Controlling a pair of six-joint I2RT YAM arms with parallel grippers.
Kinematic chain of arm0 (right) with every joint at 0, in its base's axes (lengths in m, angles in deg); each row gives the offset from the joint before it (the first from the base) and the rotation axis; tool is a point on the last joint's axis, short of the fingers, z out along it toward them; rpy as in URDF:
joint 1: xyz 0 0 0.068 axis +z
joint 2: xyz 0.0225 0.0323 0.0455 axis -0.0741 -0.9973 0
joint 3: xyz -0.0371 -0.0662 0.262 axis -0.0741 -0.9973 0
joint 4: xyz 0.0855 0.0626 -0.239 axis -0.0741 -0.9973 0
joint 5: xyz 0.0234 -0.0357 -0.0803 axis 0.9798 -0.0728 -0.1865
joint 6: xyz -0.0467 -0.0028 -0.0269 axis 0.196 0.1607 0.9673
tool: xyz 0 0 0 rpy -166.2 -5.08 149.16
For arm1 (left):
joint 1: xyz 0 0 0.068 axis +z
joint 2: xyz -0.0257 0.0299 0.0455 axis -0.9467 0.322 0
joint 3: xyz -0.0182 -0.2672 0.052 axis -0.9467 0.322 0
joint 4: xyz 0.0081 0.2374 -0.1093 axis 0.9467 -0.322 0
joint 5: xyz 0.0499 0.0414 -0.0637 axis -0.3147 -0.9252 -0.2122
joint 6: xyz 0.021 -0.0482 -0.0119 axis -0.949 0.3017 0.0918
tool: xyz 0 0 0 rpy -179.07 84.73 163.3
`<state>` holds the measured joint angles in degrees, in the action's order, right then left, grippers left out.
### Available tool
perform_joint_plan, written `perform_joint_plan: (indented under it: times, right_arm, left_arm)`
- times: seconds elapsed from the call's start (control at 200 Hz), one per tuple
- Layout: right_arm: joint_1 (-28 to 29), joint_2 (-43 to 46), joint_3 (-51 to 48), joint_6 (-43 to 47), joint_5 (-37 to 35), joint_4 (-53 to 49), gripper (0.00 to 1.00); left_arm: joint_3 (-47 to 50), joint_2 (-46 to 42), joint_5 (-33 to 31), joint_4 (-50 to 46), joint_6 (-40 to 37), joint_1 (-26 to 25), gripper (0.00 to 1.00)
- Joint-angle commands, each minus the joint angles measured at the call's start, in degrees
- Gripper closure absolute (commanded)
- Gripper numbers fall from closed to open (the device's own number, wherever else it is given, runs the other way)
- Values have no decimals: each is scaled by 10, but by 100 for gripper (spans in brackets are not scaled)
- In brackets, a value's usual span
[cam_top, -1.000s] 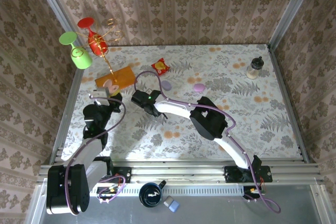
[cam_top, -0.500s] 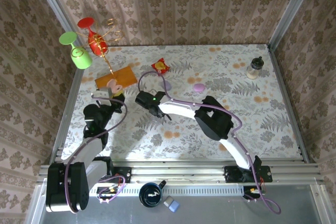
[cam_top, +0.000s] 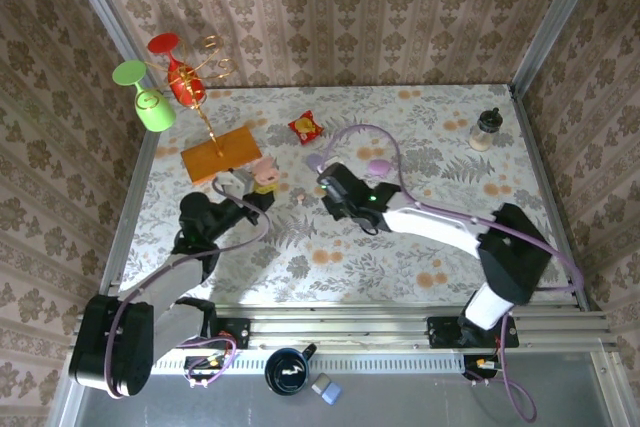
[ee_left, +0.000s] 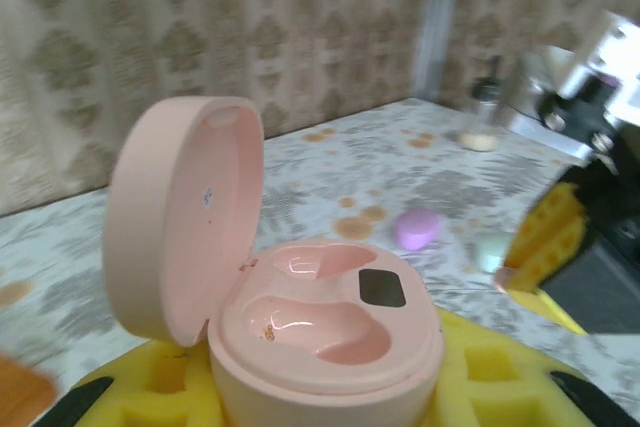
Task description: Insert wireless bluetooth earbuds into charging case
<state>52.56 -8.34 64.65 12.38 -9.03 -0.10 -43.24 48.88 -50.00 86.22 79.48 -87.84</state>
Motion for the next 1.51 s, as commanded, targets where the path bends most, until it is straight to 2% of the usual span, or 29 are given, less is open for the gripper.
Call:
perform_joint_plan:
  times: [0.0, 0.12, 0.26, 0.56, 0.76, 1.025, 1.5]
  right_arm:
    - [-18, 80, -62, -4, 113, 110, 79]
    - [-36, 164, -115, -6, 198, 155, 80]
    - [-55, 219, -146, -5, 305, 199, 80]
    - [-59, 226, -140, -3, 437, 277, 80]
    - [-58, 198, -120, 0, 461, 285, 80]
    - [-57, 169, -111, 2, 455, 284, 80]
    - [-57, 143, -103, 2, 454, 283, 80]
  left_arm:
    - [-14, 6, 68, 6, -55, -35, 71]
    - [-14, 6, 94, 4, -65, -58, 71]
    - [-25, 15, 140, 5, -55, -76, 71]
    - [-32, 46, 192, 70, 7, -88, 71]
    - [-31, 58, 205, 99, 30, -91, 72]
    - [-28, 79, 215, 161, 71, -92, 72]
    - [-28, 77, 214, 167, 73, -92, 72]
